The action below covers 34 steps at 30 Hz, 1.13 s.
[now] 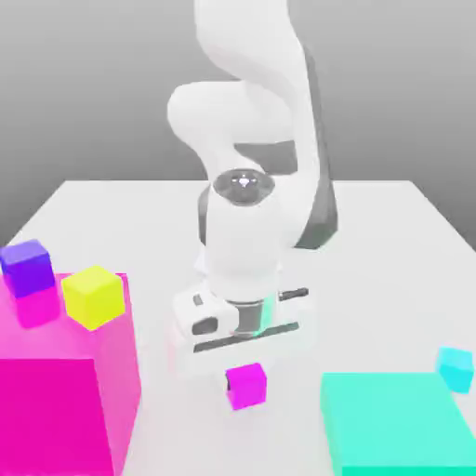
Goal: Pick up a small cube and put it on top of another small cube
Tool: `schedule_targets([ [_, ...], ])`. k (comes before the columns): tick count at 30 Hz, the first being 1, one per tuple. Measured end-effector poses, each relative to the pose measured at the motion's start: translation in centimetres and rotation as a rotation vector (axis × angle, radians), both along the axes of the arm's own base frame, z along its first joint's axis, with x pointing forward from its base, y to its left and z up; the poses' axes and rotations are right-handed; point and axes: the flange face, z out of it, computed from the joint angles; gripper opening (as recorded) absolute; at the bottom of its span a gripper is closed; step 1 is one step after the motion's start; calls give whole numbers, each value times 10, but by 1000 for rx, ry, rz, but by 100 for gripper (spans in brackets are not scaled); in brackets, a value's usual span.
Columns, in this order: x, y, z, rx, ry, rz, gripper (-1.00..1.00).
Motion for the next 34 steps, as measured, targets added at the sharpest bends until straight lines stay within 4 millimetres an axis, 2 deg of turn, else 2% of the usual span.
schedule_targets([
  [2,15,9,21,-26,-24,4,-100],
  [4,32,1,47,-55,-40,-40,-100],
  [8,61,-29,104,-103,-60,-174,-100],
  [11,76,-51,153,-132,-76,-277,-100],
  [14,78,-90,193,-115,-58,-426,-100],
  [18,63,-147,240,-33,-11,-593,-100],
  [19,58,-156,252,-14,-5,-614,-100],
  [21,55,-163,240,0,-1,-628,-100],
  [23,54,-165,213,4,0,-632,-100],
  [24,53,-165,204,4,0,-633,100],
  [30,52,-165,200,1,0,-634,100],
  [32,53,-165,217,-1,0,-634,100],
  [34,53,-165,245,-1,0,-633,100],
])
